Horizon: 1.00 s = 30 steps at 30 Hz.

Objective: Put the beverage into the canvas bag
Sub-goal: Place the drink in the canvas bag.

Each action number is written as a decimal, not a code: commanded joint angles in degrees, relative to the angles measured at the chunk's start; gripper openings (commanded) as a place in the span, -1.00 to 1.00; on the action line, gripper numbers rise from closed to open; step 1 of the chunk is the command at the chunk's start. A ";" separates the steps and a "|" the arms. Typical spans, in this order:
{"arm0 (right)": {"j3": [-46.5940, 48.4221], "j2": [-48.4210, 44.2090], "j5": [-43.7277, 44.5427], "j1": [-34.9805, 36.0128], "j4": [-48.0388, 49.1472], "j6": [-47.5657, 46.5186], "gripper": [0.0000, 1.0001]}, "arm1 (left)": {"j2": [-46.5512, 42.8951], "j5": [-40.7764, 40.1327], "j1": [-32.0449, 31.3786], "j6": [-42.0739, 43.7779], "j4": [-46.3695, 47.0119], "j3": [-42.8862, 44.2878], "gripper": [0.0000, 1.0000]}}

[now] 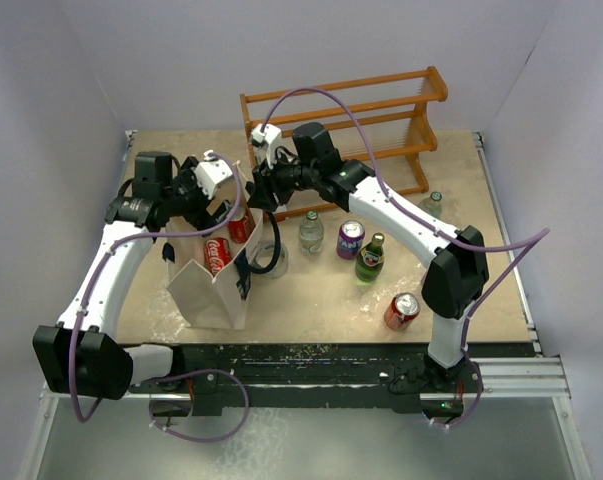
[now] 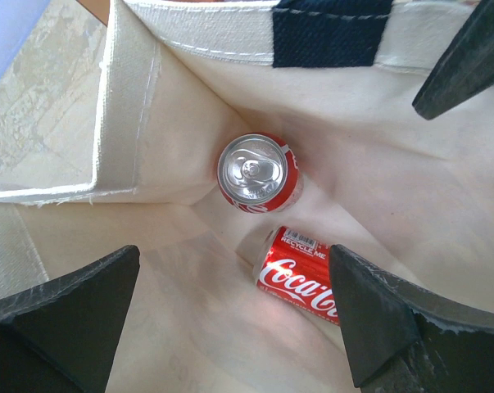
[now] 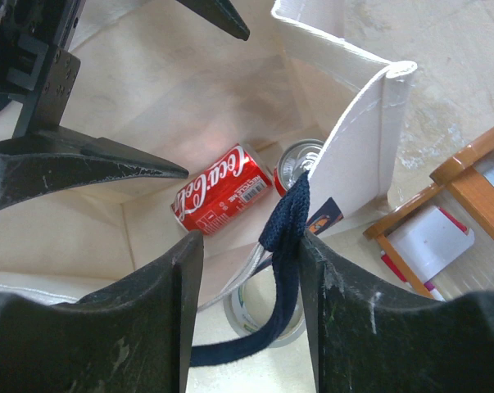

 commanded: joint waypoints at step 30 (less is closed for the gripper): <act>-6.93 -22.46 0.34 -15.27 -14.47 -13.29 0.54 | -1.52 -0.54 0.40 -5.12 -12.75 23.83 0.98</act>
